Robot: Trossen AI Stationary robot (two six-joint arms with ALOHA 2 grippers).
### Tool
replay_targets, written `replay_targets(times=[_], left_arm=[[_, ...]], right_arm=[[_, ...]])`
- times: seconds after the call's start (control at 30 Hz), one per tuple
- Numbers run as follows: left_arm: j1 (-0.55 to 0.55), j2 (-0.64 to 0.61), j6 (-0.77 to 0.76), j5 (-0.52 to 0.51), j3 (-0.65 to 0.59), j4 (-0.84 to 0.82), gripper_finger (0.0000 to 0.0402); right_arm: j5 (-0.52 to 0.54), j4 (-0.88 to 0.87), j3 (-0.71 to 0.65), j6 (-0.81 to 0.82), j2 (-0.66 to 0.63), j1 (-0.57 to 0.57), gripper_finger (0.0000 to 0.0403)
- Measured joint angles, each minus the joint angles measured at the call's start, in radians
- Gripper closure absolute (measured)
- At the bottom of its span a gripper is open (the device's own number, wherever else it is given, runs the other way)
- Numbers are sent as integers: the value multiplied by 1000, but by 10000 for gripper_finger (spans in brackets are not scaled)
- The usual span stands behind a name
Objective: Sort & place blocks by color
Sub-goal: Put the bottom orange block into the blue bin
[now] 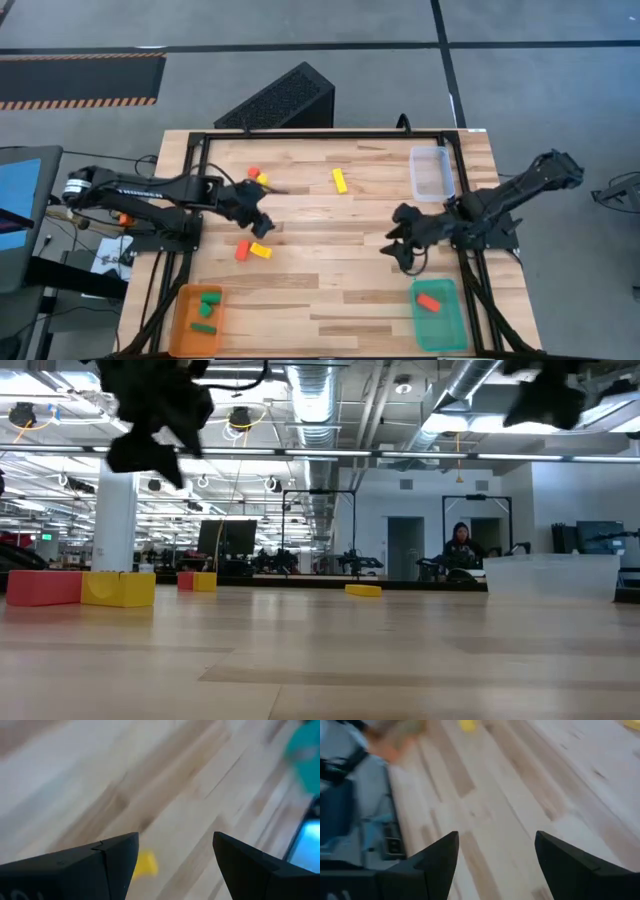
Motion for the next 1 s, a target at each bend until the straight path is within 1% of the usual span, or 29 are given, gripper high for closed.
replay_targets(times=[0.1, 0.2, 0.27, 0.33, 0.43, 0.5, 0.6, 0.7, 0.77, 0.87, 1.0], left_arm=[[-48, -1, -34, 8, 0, -118, 162], [-119, -1, -41, 7, 0, -231, 162], [-165, -1, -50, 4, 0, -290, 162], [-198, 3, -106, -28, 0, -316, 162], [-223, 19, -215, -78, 0, -315, 162], [-228, 38, -273, -94, 0, -315, 162], [-237, 84, -309, -101, -6, -316, 162], [-253, 146, -318, -74, -41, -311, 162], [-263, 183, -323, -36, -65, -308, 162], [-276, 235, -337, 9, -94, -283, 162], [-291, 292, -324, 15, -94, -182, 162]], right_arm=[[-81, 115, 0, -51, 32, -70, 122], [-150, 213, 0, -81, 69, -115, 122], [-190, 249, 0, -101, 98, -136, 122], [-227, 272, 0, -104, 128, -148, 122], [-262, 282, 0, -104, 167, -159, 122], [-265, 281, 0, -101, 192, -160, 122], [-267, 300, 0, -81, 214, -157, 122], [-268, 322, -2, -70, 223, -154, 122], [-268, 353, 0, -70, 221, -147, 122], [-268, 351, 0, -68, 217, -142, 122], [-268, 353, 0, -65, 215, -142, 122]])
